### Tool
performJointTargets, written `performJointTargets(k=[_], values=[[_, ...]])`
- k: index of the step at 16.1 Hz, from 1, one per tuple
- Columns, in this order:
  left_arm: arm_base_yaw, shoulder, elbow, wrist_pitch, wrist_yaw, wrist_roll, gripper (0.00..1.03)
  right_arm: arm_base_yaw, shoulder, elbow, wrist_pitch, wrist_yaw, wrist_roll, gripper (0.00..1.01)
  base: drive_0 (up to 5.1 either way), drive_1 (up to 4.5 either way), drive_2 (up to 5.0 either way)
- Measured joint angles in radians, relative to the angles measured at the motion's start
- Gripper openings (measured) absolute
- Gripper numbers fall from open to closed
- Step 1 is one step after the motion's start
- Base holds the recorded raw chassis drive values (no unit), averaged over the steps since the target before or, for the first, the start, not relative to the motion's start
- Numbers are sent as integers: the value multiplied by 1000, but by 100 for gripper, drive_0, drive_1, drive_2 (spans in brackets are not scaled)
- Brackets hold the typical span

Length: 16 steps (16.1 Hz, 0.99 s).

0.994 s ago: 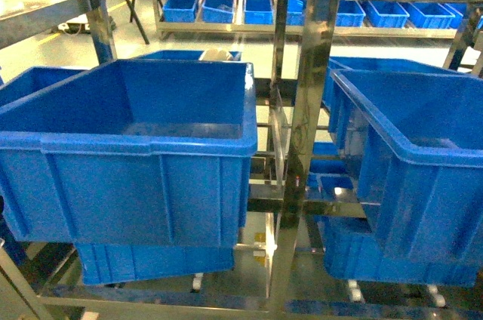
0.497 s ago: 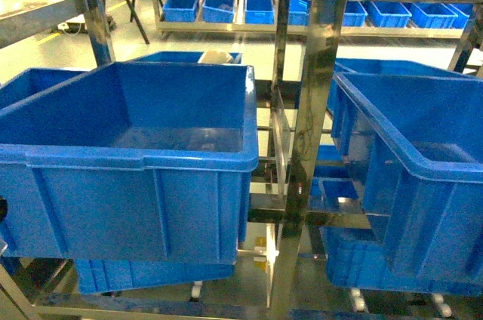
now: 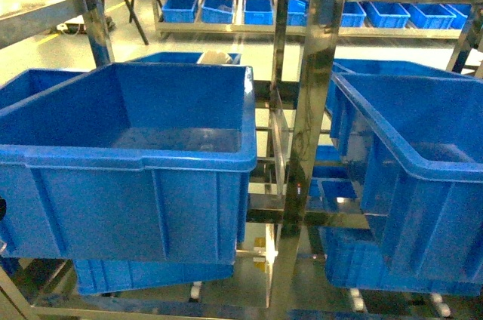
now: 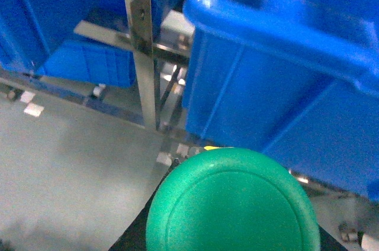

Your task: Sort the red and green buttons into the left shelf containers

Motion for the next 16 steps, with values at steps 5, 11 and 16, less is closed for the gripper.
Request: performJointTargets(k=[5, 11, 16], values=[[0, 0, 0, 0, 0, 0, 29, -87, 143, 220, -56, -48, -63, 25, 0, 0, 0], [0, 0, 0, 0, 0, 0, 29, -190, 333, 488, -105, -88, -121, 25, 0, 0, 0], [0, 0, 0, 0, 0, 0, 29, -246, 539, 631, -80, -92, -195, 25, 0, 0, 0]])
